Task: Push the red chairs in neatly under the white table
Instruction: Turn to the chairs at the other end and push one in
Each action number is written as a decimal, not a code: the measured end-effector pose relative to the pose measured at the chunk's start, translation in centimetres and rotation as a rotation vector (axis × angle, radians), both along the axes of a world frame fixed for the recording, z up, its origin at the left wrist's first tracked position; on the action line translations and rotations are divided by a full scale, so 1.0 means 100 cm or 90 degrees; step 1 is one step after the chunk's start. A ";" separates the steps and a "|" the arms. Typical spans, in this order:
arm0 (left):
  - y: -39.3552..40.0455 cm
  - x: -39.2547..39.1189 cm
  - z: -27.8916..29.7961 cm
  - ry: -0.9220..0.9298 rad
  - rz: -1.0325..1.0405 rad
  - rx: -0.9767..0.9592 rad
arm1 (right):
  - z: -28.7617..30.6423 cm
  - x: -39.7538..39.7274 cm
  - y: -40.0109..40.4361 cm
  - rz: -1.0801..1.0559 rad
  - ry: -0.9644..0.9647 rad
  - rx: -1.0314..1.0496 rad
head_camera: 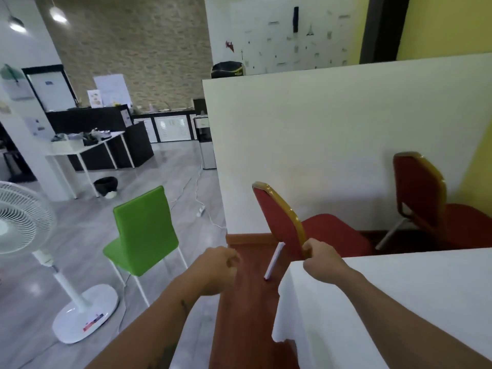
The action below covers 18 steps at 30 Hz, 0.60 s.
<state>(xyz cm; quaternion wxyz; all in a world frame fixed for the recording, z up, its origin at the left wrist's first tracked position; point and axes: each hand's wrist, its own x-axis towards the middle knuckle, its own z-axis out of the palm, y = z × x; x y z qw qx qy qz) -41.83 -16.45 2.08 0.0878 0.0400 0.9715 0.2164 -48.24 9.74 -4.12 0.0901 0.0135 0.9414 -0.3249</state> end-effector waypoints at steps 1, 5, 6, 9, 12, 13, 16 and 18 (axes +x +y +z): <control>-0.008 -0.020 -0.003 0.004 -0.006 -0.001 | 0.001 -0.015 -0.007 -0.005 -0.007 0.010; -0.040 -0.100 -0.022 0.034 -0.029 0.016 | -0.003 -0.071 -0.033 -0.043 -0.037 0.033; -0.047 -0.119 -0.023 0.042 -0.047 0.016 | -0.003 -0.084 -0.038 -0.056 -0.046 0.040; -0.063 -0.174 -0.024 0.049 -0.103 -0.009 | -0.003 -0.120 -0.053 -0.084 -0.062 0.062; -0.069 -0.231 -0.024 0.052 -0.153 -0.045 | -0.002 -0.146 -0.066 -0.115 -0.067 0.064; -0.067 -0.244 -0.026 0.043 -0.169 -0.049 | -0.004 -0.153 -0.068 -0.128 -0.084 0.066; -0.054 -0.289 -0.029 0.049 -0.239 -0.075 | -0.015 -0.185 -0.069 -0.178 -0.111 0.082; -0.044 -0.326 -0.030 0.075 -0.266 -0.081 | -0.018 -0.211 -0.071 -0.193 -0.109 0.090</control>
